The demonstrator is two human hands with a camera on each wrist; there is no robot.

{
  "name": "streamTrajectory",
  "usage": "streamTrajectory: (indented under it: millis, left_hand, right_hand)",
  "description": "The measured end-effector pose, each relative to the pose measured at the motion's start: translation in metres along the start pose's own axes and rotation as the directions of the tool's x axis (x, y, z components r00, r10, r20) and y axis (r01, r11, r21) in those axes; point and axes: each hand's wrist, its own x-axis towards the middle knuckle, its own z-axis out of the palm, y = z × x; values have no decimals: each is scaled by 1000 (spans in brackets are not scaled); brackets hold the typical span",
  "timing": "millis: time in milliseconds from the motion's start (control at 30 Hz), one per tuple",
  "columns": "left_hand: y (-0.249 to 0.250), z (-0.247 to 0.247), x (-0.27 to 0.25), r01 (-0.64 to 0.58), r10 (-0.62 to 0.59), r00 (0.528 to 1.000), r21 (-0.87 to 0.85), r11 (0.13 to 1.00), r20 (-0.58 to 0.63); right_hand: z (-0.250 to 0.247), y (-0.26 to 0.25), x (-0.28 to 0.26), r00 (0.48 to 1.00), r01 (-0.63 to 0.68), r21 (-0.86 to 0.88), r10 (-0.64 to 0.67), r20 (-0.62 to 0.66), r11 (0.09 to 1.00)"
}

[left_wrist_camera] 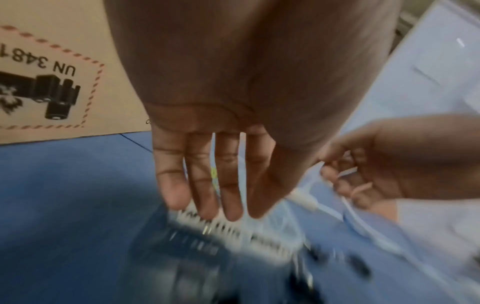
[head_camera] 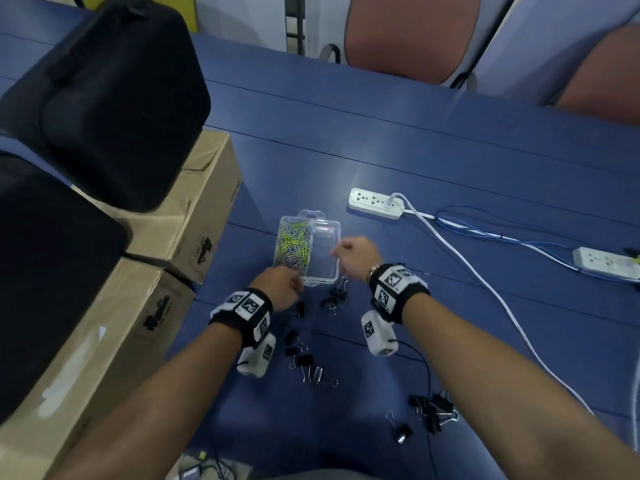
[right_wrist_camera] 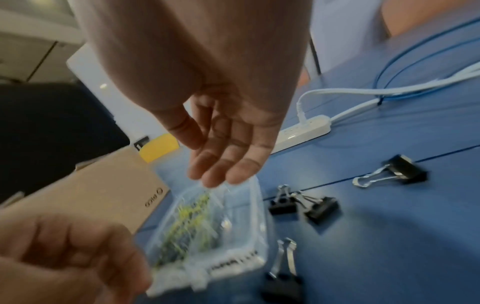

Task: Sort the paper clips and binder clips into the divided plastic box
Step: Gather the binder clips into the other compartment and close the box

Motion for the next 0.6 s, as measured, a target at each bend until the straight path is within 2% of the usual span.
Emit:
streamTrajectory:
  millis: [67,133,200,300,400,600]
  left_hand:
    - [-7,25,-8,-13,-1,995,140,990,98]
    - [-11,48,-16,-47,2,986,265,963,165]
    - [-13,64,-21,-58,6,987,325,944,158]
    - [-16,73,-21,-83,57,995,338,938,87]
    - [-22,72,-18,-125,114,992,311,942,55]
    - [-25,72,-13,-137,137,990,304,943,21]
  right_hand:
    - [10,24,-12,999,22,-238,-30,-32,971]
    - [20,46,-22,996,-55,-315,30,-83,948]
    - [35,65,-29,993,-122,-310,112,-49,943]
    - [54,80,-31,986,-131,-323,157,55,937]
    - [67,79,-28,978,-194,-243,208,33,951]
    - [82,75,-23,993,-115,-251,116,-12,961]
